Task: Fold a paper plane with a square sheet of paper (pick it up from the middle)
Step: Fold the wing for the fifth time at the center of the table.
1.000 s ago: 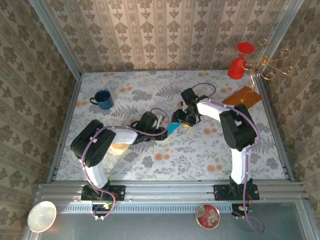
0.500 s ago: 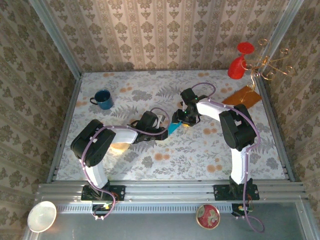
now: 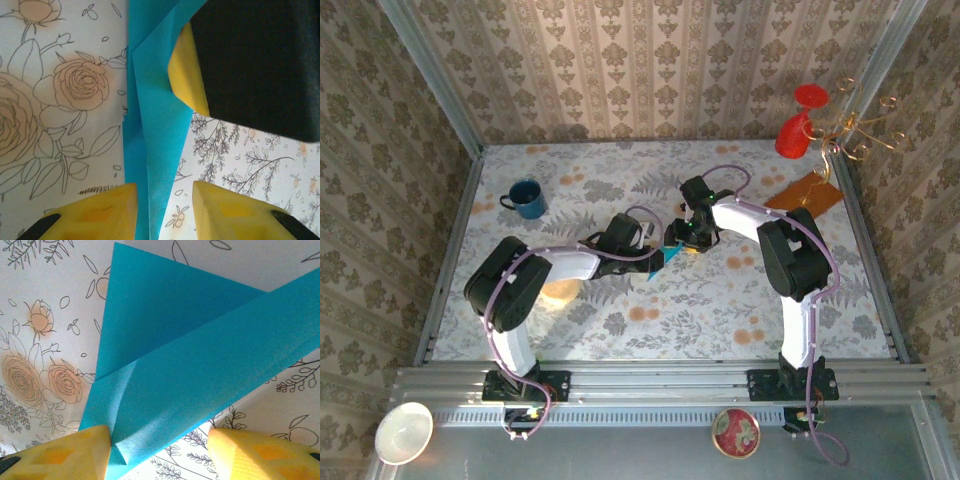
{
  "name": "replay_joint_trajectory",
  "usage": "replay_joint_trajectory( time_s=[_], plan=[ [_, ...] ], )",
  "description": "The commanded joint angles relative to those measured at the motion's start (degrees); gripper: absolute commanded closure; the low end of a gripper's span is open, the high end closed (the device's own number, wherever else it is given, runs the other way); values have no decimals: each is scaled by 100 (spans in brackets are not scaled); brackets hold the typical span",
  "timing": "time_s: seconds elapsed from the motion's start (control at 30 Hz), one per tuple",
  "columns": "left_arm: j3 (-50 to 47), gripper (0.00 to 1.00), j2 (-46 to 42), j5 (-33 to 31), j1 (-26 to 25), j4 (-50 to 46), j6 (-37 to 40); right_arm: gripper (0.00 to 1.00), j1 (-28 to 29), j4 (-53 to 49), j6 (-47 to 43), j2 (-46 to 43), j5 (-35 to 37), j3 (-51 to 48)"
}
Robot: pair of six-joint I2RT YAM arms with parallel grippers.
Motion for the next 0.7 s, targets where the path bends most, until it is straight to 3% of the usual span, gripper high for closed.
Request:
replay_joint_trajectory(
  time_s=[0.0, 0.67],
  plan=[
    [190, 66, 197, -59, -6, -324, -103, 40, 74, -165, 60, 694, 342, -282],
    [254, 77, 615, -9, 44, -854, -129, 40, 30, -140, 68, 624, 201, -336]
  ],
)
